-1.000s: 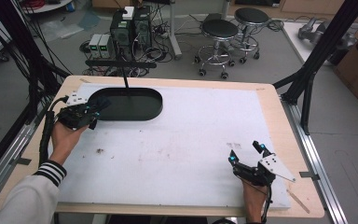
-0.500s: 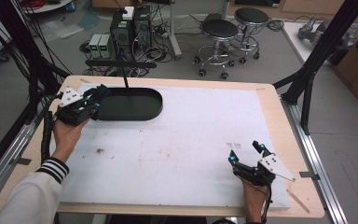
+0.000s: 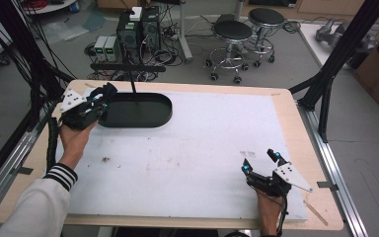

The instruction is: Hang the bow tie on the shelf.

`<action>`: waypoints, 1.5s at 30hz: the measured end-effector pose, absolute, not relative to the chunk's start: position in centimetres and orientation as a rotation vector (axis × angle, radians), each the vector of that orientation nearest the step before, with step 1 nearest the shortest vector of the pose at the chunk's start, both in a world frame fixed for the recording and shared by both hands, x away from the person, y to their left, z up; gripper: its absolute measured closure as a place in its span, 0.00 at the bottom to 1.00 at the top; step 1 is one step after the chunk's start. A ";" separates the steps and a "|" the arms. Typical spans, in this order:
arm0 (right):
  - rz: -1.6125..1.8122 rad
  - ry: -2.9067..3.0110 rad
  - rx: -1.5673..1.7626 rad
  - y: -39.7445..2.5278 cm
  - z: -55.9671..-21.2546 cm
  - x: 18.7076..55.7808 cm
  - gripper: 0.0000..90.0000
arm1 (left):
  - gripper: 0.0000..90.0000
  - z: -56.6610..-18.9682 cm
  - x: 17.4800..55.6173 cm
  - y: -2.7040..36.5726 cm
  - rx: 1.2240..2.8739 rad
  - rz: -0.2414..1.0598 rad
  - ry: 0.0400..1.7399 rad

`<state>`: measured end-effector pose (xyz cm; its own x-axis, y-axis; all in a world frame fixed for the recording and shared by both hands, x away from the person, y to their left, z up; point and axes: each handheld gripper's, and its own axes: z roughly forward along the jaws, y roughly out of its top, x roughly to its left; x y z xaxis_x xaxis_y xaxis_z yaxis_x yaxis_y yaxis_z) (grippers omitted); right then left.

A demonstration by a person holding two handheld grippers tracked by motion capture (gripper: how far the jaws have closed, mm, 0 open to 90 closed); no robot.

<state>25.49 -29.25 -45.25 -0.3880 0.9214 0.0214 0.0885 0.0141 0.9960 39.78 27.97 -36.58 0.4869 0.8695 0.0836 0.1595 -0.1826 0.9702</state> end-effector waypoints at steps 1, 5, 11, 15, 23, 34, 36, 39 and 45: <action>1.457 1.568 1.064 -29.3 -45.3 25.5 0.08 | 0.84 -36.5 39.9 28.0 1.646 0.820 0.896; 1.456 1.572 1.074 -29.2 -45.2 25.5 0.08 | 0.84 -35.9 40.0 27.4 1.642 0.829 0.865; 1.453 1.572 1.075 -29.2 -45.2 25.5 0.08 | 0.84 -34.4 40.8 25.8 1.634 0.835 0.817; 1.456 1.568 1.065 -29.3 -45.3 25.5 0.08 | 0.84 -33.6 41.3 24.9 1.632 0.853 0.797; 1.456 1.566 1.058 -29.3 -45.3 25.5 0.08 | 0.84 -32.5 42.2 24.2 1.619 0.885 0.778; 1.458 1.569 1.066 -29.3 -45.3 25.5 0.08 | 0.84 -32.1 43.7 23.5 1.613 0.871 0.790; 1.459 1.570 1.071 -29.2 -45.3 25.5 0.08 | 0.84 -32.1 44.1 23.2 1.608 0.860 0.797; 1.457 1.568 1.066 -29.3 -45.2 25.5 0.08 | 0.84 -32.3 44.4 23.0 1.605 0.850 0.802; 1.455 1.568 1.067 -29.3 -45.3 25.5 0.08 | 0.84 -33.1 45.1 22.7 1.628 0.831 0.814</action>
